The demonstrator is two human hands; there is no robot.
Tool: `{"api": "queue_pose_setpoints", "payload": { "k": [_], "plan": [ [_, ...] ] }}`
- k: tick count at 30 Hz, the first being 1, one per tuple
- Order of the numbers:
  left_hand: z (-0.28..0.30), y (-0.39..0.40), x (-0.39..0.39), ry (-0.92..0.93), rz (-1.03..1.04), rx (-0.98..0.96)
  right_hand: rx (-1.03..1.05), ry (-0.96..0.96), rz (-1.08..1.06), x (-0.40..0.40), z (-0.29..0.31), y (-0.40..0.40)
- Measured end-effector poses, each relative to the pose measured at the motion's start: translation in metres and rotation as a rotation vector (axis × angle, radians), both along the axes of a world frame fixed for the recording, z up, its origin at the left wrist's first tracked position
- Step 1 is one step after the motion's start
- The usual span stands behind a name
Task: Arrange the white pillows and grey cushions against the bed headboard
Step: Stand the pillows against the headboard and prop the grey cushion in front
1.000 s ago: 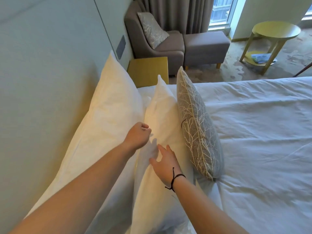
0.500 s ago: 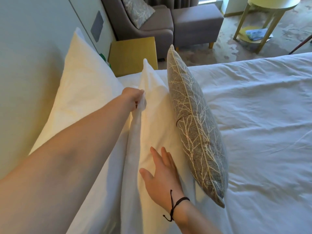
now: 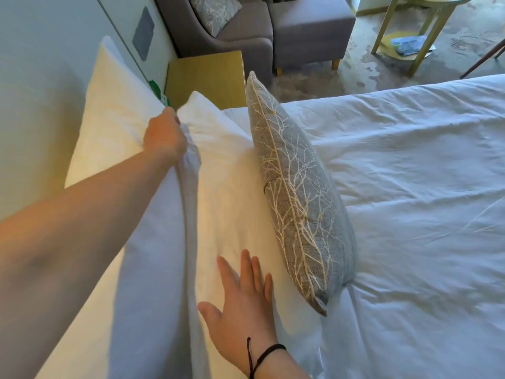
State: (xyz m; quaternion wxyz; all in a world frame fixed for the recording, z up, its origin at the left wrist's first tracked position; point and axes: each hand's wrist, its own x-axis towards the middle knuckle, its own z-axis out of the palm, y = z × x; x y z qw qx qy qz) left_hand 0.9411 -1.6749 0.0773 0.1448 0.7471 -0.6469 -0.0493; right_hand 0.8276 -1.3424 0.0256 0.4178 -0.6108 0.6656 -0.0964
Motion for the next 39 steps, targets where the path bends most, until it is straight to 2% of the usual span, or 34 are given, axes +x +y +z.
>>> {"api": "queue_pose_setpoints", "payload": {
  "k": [3, 5, 7, 10, 11, 13, 15, 17, 21, 25, 30, 32, 34, 36, 39],
  "plan": [
    [0.004, 0.014, -0.017, -0.128, -0.144, 0.072, 0.046, -0.006, 0.042, -0.008, 0.014, 0.007],
    [0.003, 0.027, -0.025, -0.209, -0.234, 0.123, 0.002, -0.079, 0.059, -0.012, 0.031, 0.012],
    [-0.001, 0.052, -0.032, -0.252, -0.349, 0.243, -0.227, -0.123, 0.031, -0.018, 0.053, 0.021],
    [-0.009, 0.1, -0.034, -0.228, -0.419, 0.475, -0.752, -0.062, -0.16, -0.041, 0.075, 0.031],
    [-0.012, 0.116, -0.032, -0.234, -0.42, 0.521, -0.811, -0.017, -0.216, -0.052, 0.077, 0.031],
    [-0.016, 0.145, -0.027, -0.277, -0.412, 0.559, -0.706, 0.133, -0.294, -0.077, 0.076, 0.028],
    [-0.013, 0.178, -0.026, -0.266, -0.352, 0.573, -0.456, 0.239, -0.323, -0.098, 0.069, 0.027],
    [-0.01, 0.207, -0.027, -0.162, -0.314, 0.59, -0.292, 0.19, -0.351, -0.109, 0.056, 0.025],
    [0.005, 0.262, -0.032, 0.076, -0.286, 0.584, -0.316, 0.234, -0.389, -0.13, 0.047, 0.022],
    [0.012, 0.3, -0.032, 0.088, -0.292, 0.636, -0.296, 0.131, -0.459, -0.159, 0.071, 0.01],
    [0.015, 0.323, -0.022, 0.067, -0.275, 0.691, -0.497, 0.072, -0.348, -0.15, 0.09, 0.024],
    [0.018, 0.328, -0.022, 0.072, -0.266, 0.687, -0.462, 0.037, -0.262, -0.127, 0.083, 0.041],
    [0.021, 0.334, -0.025, 0.09, -0.277, 0.684, -0.384, 0.08, -0.22, -0.111, 0.071, 0.056],
    [0.023, 0.341, -0.03, 0.148, -0.283, 0.647, -0.358, 0.152, -0.249, -0.109, 0.064, 0.061],
    [0.027, 0.347, -0.042, 0.307, -0.252, 0.526, -0.363, 0.111, -0.3, -0.117, 0.061, 0.061]
  ]
}}
